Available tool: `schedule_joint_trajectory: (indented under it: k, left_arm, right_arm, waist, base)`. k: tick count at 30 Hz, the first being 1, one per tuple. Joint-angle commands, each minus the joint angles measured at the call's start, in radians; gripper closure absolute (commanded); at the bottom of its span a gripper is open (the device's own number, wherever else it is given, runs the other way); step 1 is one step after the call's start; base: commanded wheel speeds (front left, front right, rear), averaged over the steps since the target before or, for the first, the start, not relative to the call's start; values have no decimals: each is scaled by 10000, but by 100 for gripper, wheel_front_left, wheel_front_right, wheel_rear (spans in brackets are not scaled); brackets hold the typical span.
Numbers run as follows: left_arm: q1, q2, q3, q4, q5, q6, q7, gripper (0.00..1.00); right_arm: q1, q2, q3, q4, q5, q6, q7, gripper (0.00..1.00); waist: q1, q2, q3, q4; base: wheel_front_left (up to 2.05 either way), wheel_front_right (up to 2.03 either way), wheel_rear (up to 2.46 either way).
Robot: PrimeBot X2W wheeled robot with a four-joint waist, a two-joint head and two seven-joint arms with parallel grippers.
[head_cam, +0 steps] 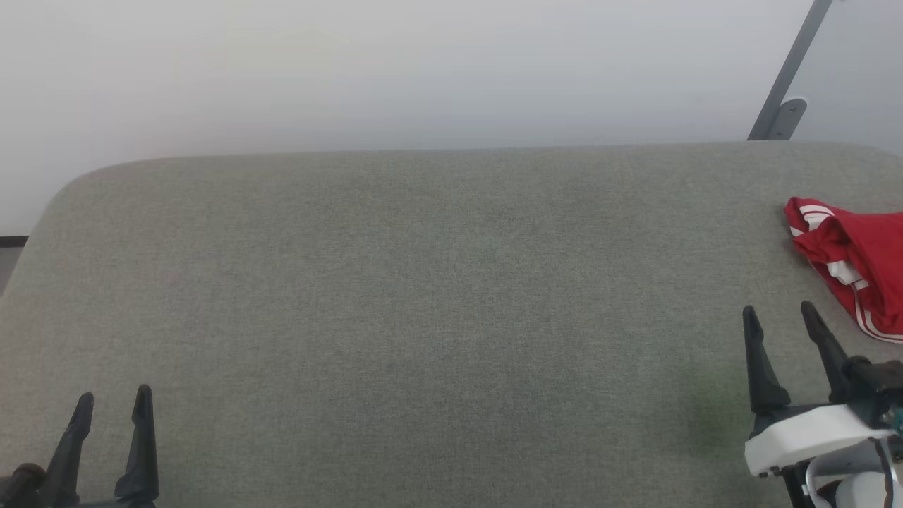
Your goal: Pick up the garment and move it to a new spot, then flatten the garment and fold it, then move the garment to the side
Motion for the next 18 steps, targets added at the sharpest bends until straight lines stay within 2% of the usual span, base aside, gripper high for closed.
schedule_joint_trajectory:
  k: [1,18]
  left_arm:
    - [60,22,38,-43,25,-23,-44,0]
    - [69,-40,-45,-212,94,-23,-44,0]
  right_arm:
    - [132,52,-6,-96,-59,-19,-43,0]
    - [291,236,-98,-268,-138,-19,-43,0]
  waist:
    - [0,-1,4,-13]
    - [0,-1,20,-64]
  base:
    - [0,0,0]
    - [0,0,0]
